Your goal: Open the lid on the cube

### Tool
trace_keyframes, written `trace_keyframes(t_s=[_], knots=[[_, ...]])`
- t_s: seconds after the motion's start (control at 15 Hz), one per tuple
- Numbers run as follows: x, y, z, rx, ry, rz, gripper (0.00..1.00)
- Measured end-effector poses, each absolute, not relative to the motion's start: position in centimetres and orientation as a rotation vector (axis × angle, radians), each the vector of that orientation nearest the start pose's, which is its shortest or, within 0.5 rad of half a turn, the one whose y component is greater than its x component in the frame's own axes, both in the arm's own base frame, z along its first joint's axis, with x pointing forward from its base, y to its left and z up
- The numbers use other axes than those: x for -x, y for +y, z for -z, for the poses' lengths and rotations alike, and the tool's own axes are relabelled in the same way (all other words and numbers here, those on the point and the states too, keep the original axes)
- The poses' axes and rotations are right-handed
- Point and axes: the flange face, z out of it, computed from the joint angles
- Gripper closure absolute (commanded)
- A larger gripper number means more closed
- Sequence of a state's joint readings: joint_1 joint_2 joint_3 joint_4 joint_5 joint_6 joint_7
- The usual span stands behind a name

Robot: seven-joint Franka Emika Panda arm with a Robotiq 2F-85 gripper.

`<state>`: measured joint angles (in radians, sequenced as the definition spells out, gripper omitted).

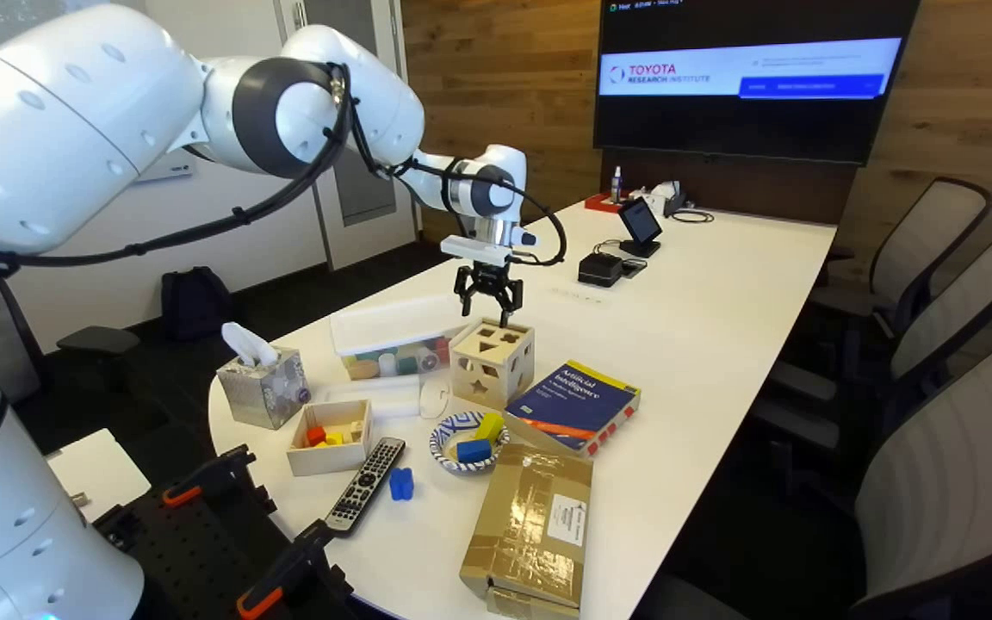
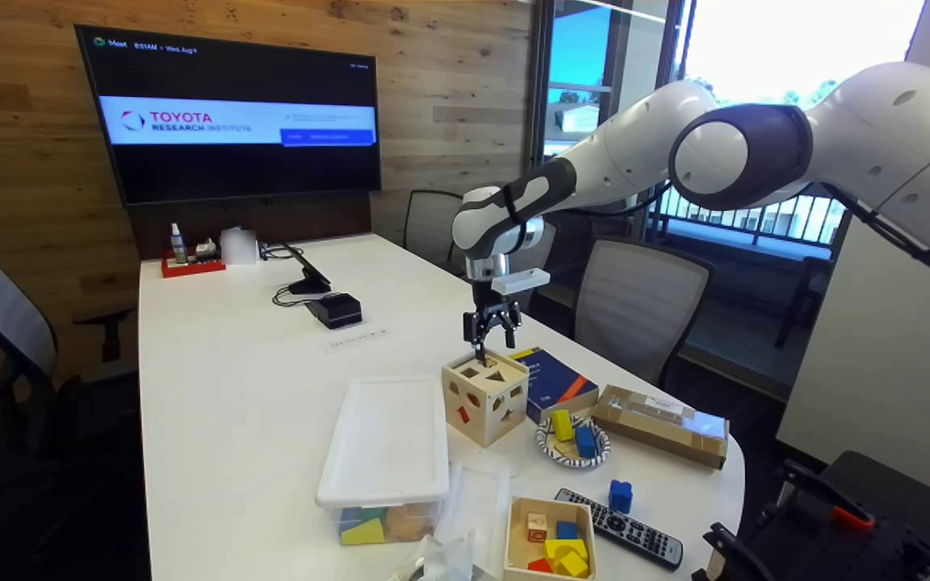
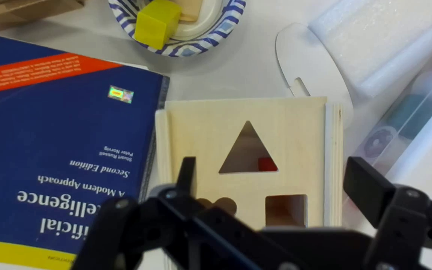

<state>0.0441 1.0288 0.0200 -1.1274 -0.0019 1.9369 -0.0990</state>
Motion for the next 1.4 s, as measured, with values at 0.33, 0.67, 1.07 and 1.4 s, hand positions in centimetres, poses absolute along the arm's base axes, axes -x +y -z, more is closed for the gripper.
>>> trace_keyframes(t_s=[0.33, 0.67, 1.07, 1.4], knots=[[-74.8, 5.1, -13.4, 3.093, -0.257, -0.334, 0.0], [-75.2, 5.0, -11.2, 3.093, -0.252, -0.329, 0.0], [-75.7, 4.6, -10.2, 3.095, -0.243, -0.316, 0.0], [-75.3, 4.5, -10.1, 3.086, -0.242, -0.387, 0.0]])
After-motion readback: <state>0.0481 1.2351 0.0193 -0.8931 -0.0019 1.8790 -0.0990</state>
